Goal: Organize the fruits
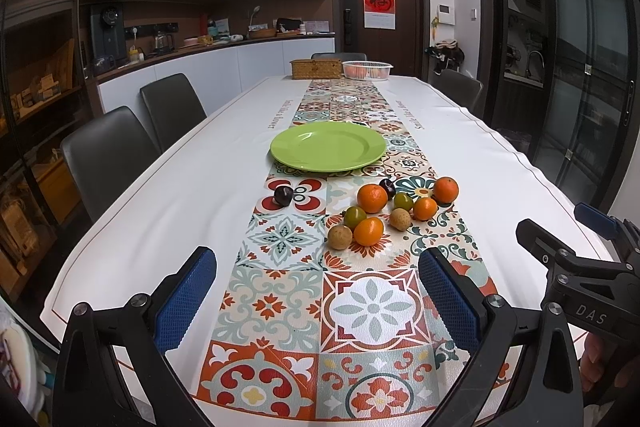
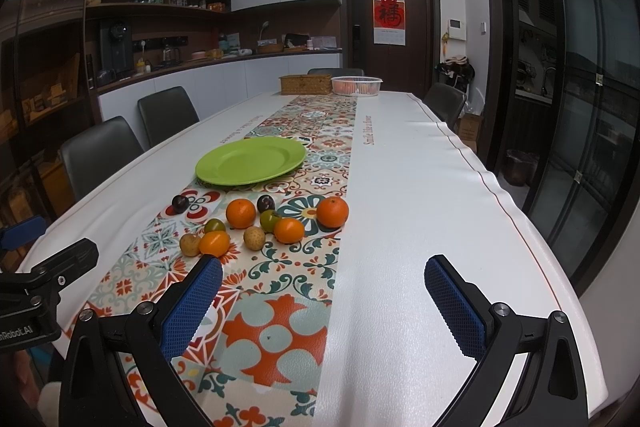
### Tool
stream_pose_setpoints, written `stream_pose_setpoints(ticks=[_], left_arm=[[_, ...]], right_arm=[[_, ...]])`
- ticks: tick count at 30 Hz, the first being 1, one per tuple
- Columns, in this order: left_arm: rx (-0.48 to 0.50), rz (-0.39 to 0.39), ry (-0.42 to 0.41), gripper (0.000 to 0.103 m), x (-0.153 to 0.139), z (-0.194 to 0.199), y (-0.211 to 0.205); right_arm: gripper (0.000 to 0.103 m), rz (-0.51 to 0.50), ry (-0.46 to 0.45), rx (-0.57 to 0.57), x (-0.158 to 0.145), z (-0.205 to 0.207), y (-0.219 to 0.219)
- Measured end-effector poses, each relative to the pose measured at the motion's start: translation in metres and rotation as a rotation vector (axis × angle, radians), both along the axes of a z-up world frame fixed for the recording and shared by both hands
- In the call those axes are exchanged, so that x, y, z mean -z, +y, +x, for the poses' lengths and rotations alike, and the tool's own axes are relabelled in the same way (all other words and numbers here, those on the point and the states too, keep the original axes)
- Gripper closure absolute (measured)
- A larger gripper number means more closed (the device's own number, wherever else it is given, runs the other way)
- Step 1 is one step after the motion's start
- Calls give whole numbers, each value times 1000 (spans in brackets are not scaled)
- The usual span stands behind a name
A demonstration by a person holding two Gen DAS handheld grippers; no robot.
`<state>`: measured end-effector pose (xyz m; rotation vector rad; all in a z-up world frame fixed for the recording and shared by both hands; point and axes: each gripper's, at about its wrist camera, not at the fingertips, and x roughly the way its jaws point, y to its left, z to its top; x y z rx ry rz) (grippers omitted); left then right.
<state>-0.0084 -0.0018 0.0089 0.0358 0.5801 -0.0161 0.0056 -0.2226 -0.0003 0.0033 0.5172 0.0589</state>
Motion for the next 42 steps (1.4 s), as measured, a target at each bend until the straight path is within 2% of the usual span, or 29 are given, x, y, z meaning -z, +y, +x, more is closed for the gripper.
stream_pose_setpoints(ticks=[19,24,27,33,42], left_arm=[[1,2,-4,0,-1,0,-2],[12,28,-23,1,-2,0,-4],[26,65,-43,6,-2,3,-5],[65,87,-66,15,4,15,0],[156,115,-37,31,26,39,7]], right_arm=[[1,-2,-2,-3,-1,0,1],[1,-32,-14,-57,-5,1,8],[1,-67,-30,-104,-7,4,15],[3,-101,-34,-231,-11,16,32],[22,-184,26,-369,8,49,60]])
